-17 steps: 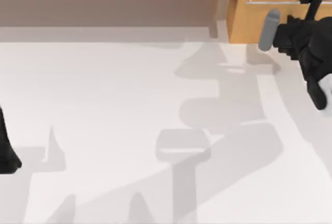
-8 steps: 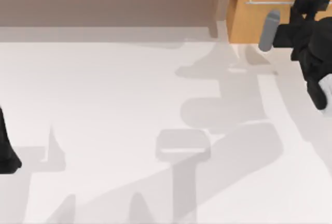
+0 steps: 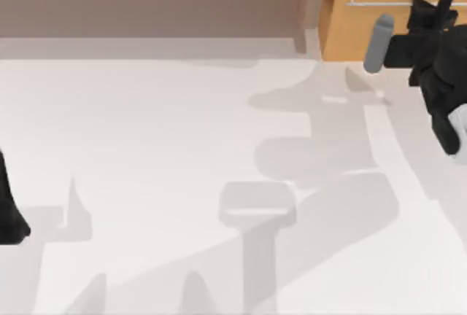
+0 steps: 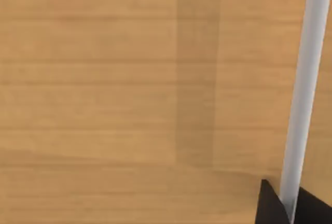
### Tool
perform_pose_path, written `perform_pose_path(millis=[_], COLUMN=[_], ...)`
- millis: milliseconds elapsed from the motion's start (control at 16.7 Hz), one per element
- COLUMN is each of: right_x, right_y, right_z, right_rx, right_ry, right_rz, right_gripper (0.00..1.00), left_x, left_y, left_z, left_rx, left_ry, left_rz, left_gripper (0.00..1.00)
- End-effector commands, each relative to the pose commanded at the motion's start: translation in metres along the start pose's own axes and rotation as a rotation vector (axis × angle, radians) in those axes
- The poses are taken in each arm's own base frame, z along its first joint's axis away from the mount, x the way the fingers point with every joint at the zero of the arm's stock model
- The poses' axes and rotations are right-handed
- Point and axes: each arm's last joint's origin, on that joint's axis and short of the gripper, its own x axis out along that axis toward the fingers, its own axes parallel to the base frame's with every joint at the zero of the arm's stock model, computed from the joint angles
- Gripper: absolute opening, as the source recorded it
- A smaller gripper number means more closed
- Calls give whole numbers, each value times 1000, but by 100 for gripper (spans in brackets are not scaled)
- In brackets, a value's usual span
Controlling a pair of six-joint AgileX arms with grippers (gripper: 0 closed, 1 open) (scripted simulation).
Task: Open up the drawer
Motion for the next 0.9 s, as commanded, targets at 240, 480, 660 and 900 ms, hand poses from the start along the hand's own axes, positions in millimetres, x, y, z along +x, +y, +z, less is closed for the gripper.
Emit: perform_pose_path(millis=[240, 480, 660, 900], right_x=[0, -9, -33, -62], right_y=[0, 0, 2, 1], right_z=[0, 1, 0, 1], right_rx=[0, 3, 1, 1], right_ry=[0, 2, 5, -2], right_rz=[0, 0, 11, 7], right_gripper=[0, 0, 0, 0], left_x=[0, 0, 0, 0], left_y=[0, 0, 0, 0], left_z=[0, 0, 0, 0], left_rx=[0, 0, 0, 0], left_ry=[0, 0, 0, 0], left_rz=[0, 0, 0, 0], left_gripper=[100, 100, 100, 100])
